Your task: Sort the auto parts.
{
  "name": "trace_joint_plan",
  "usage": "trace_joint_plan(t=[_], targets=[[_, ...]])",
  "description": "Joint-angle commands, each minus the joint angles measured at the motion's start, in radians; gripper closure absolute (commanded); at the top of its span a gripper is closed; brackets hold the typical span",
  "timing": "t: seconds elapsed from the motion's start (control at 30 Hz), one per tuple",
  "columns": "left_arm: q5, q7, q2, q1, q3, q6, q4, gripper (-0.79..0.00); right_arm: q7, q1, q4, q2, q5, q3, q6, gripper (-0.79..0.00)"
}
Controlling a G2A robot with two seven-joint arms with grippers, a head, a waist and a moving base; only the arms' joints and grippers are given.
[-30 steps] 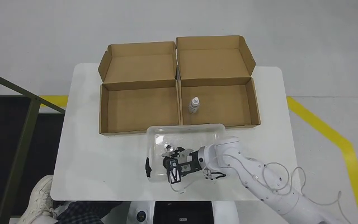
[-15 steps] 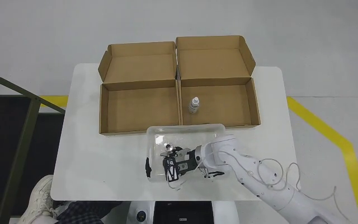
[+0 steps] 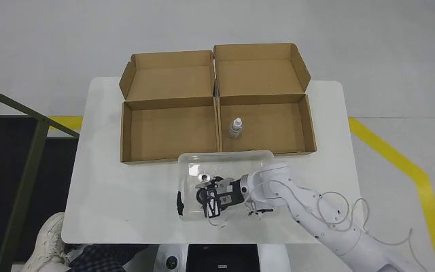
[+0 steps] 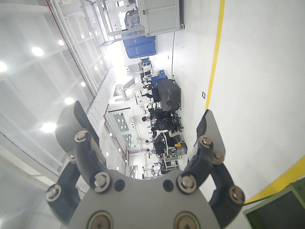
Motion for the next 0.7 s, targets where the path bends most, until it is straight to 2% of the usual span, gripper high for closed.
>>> trace_joint_plan(t=[0.0, 0.4, 0.67], targets=[[0.0, 0.0, 0.0, 0.0, 0.0, 0.0, 0.0, -0.785, -0.005, -0.005, -0.004, 0.004, 0.009, 0.016, -0.008, 0.0], [0.0, 0.0, 0.0, 0.0, 0.0, 0.0, 0.0, -0.785, 0.014, -0.057, -0.086, 0.046, 0.091, 0.172, -0.046, 0.0], [0.0, 0.0, 0.0, 0.0, 0.0, 0.0, 0.0, -0.785, 0.016, -0.082, -0.133, 0.066, 0.139, 0.269, -0.033, 0.0]])
